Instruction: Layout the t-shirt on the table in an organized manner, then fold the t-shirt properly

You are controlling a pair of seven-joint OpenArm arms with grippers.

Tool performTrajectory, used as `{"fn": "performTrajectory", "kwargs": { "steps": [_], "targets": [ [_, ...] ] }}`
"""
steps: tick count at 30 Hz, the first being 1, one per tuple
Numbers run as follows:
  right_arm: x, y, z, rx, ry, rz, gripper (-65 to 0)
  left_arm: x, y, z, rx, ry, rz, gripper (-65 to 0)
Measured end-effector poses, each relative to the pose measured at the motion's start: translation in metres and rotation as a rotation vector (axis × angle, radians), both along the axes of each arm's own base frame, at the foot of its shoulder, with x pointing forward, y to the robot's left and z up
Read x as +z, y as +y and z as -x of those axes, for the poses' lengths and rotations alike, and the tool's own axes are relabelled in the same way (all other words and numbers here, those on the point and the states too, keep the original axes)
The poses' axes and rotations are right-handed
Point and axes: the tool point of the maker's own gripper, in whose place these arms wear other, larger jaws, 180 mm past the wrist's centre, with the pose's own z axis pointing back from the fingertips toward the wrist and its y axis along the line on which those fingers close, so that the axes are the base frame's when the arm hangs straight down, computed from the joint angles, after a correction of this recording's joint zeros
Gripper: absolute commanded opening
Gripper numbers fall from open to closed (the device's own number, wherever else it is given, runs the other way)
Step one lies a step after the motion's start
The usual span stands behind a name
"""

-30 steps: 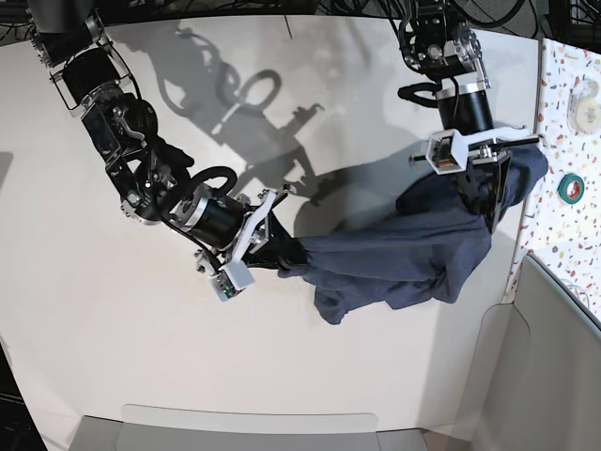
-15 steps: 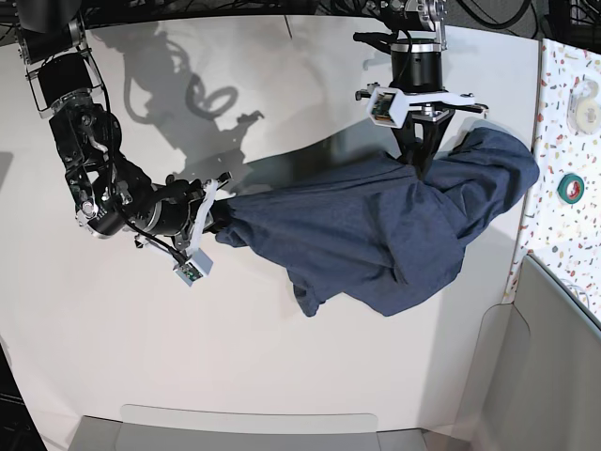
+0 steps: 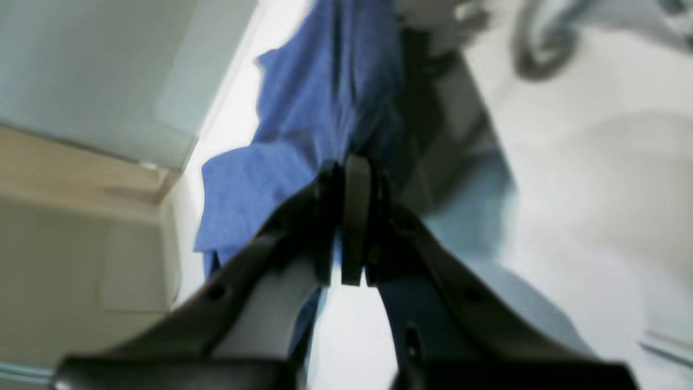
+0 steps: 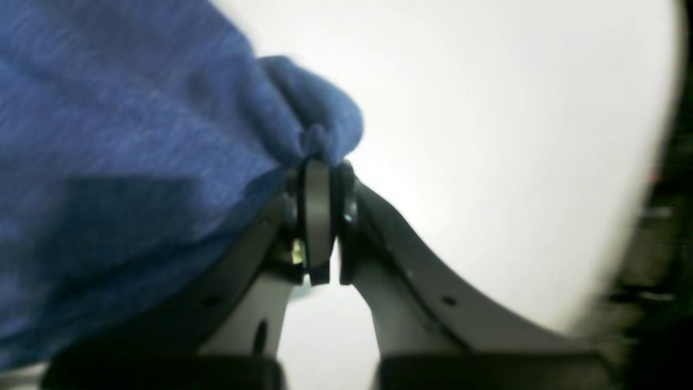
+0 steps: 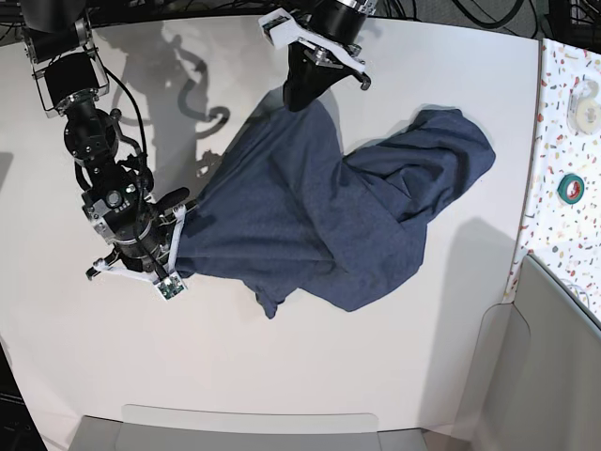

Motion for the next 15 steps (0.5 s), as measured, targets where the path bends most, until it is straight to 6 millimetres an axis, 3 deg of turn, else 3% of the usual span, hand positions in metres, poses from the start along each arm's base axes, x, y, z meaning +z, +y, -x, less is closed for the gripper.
{"fn": "performTrajectory", "kwargs": {
  "steps": [4, 10, 15],
  "targets": [
    [0.014, -0.014, -0.013, -0.074, -0.099, 0.147, -65.0, -0.015, -0.010, 0.006, -0.110, 0.068, -0.065, -65.0],
    [-0.005, -0.002, -0.010, -0.070, -0.060, 0.145, -65.0, -0.010, -0.028, -0.003, -0.148, 0.028, -0.026, -65.0],
    [-0.017, 0.017, -0.003, -0.051, -0.040, 0.101, -65.0, -0.019, -0.027, -0.007, -0.149, 0.038, -0.045, -65.0]
  ]
}}
